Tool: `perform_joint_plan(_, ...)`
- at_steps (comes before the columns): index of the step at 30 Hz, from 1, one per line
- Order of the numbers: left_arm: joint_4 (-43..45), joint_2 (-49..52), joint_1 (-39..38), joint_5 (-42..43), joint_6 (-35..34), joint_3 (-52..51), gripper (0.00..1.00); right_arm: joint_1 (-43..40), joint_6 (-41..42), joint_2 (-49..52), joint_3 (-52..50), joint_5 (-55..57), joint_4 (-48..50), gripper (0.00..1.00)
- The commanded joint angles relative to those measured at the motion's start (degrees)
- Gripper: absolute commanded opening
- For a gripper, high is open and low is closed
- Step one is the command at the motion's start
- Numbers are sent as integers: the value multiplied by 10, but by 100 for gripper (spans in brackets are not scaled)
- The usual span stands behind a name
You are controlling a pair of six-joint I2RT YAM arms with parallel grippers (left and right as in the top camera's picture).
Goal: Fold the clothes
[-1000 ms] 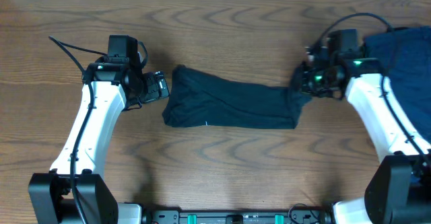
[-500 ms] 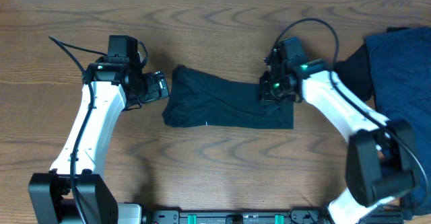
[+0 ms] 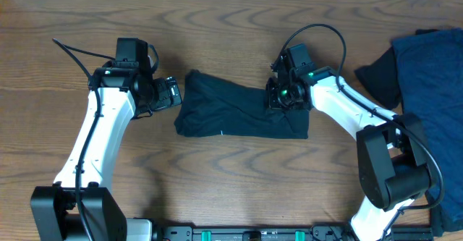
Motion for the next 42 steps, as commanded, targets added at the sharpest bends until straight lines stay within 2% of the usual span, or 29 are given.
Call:
perform_joint_plan(1,-2,6,1,-4,-1,-4,98,14,14,0,9,-19,0,1)
perform_joint_plan(7,-2,6,1,-4,-1,-5,98,32,22,0,9,-20,7,3)
perform_joint_plan(8,-2,6,1,-4,-1,-5,98,33,22,0,9,-20,8,8)
perform_joint_plan(11,-2,6,1,-5,-1,-5,98,33,20,0,9,-31,18,36)
perform_joint_plan(13,-2,6,1,-4,-1,-5,98,26,-25,-4,12,-74,32,47)
perform_joint_plan(15,-2,6,1,-4,-1,-5,98,10,-62,-16,19,-120,32,54)
perform_joint_plan(18,-2,6,1,-4,-1,-4,98,-16,-65,-40,21,-153,29,55)
perform_joint_plan(22,-2,6,1,-4,-1,-5,98,-45,-78,-70,21,-150,-26,52)
perform_joint_plan(23,-2,6,1,-4,-1,-5,98,-50,-89,-73,21,-147,-47,45)
perform_joint_plan(25,-2,6,1,-4,-1,-5,98,-54,-113,-72,21,-130,-85,23)
perform_joint_plan(27,-2,6,1,-4,-1,-5,98,-52,-131,-70,17,-116,-106,6)
perform_joint_plan(28,-2,6,1,-4,-1,-4,98,-49,-131,-69,14,-109,-113,1)
perform_joint_plan(34,-2,6,1,-4,-1,-5,98,-26,-124,-68,-28,-65,-90,1)
perform_joint_plan(42,-2,6,1,-4,-1,-4,98,16,-64,-68,-136,-67,68,1)
